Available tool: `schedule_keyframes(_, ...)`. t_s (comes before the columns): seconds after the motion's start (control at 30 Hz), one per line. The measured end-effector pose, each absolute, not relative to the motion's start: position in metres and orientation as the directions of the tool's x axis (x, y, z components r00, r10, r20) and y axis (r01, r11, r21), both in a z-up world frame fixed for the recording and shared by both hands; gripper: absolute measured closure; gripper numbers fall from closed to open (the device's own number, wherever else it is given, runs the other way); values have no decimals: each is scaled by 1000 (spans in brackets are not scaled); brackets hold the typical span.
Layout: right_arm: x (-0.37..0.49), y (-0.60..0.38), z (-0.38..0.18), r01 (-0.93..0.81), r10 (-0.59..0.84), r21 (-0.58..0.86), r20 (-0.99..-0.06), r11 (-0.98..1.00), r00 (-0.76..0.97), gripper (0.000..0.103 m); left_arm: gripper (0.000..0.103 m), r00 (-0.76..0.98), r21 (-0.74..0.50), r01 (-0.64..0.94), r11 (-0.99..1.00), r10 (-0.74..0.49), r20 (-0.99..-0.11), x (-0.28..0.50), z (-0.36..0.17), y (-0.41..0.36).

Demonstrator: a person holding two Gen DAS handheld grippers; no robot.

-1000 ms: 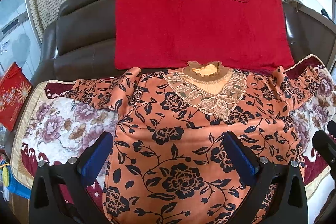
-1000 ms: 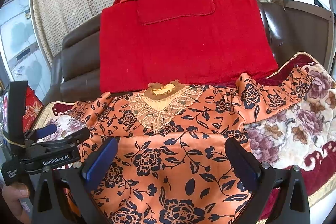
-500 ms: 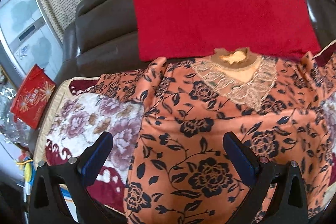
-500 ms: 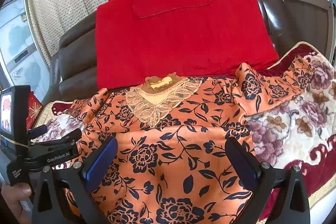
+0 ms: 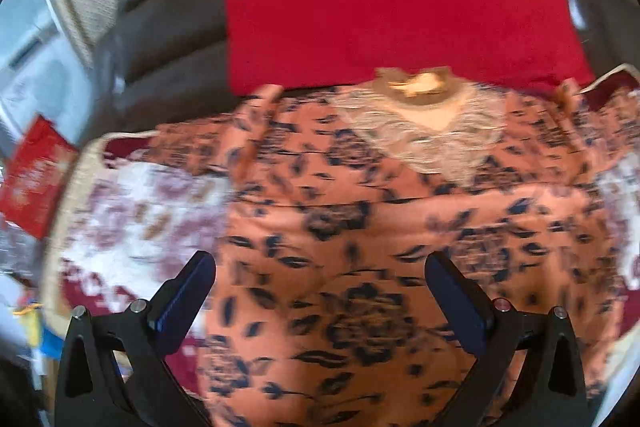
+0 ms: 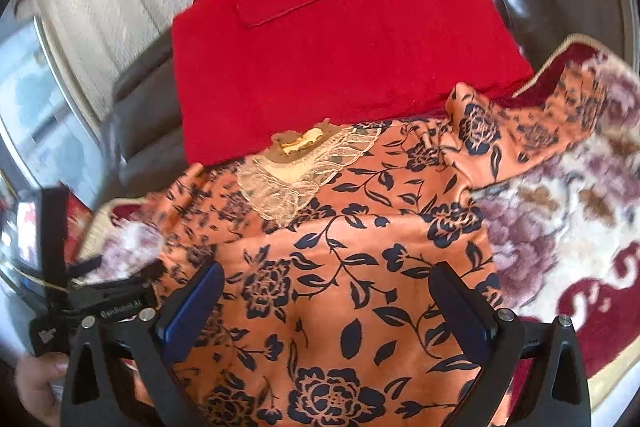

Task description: Fold small clothes

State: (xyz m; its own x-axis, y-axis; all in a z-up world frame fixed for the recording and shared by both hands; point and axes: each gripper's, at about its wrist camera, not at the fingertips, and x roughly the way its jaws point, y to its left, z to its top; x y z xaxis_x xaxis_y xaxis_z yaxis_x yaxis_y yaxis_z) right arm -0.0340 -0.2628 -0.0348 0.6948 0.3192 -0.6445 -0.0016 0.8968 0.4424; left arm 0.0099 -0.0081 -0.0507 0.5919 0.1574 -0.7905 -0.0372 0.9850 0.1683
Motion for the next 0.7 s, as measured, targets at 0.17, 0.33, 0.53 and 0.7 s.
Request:
schedule_keyframes(0.17, -35, -347, -53, 154, 313, 621, -575, 769, 756, 0, 0, 573, 78, -12, 997, 71, -816, 19, -69, -13)
schedule_keyframes(0.33, -20, -453, -79, 308, 246, 745, -530, 592, 811, 0, 0, 530, -2, -39, 999, 19, -848, 36, -99, 0)
schedule_keyframes(0.53, 35, -551, -95, 436, 117, 709, -585, 554, 803, 15, 0, 575, -40, -66, 997, 5, -818, 56, -112, 14)
schedule_keyframes(0.7, 98, -603, -111, 539, -7, 558, -691, 631, 723, 21, 0, 535, -36, -58, 998, 1, -845, 86, -156, 19)
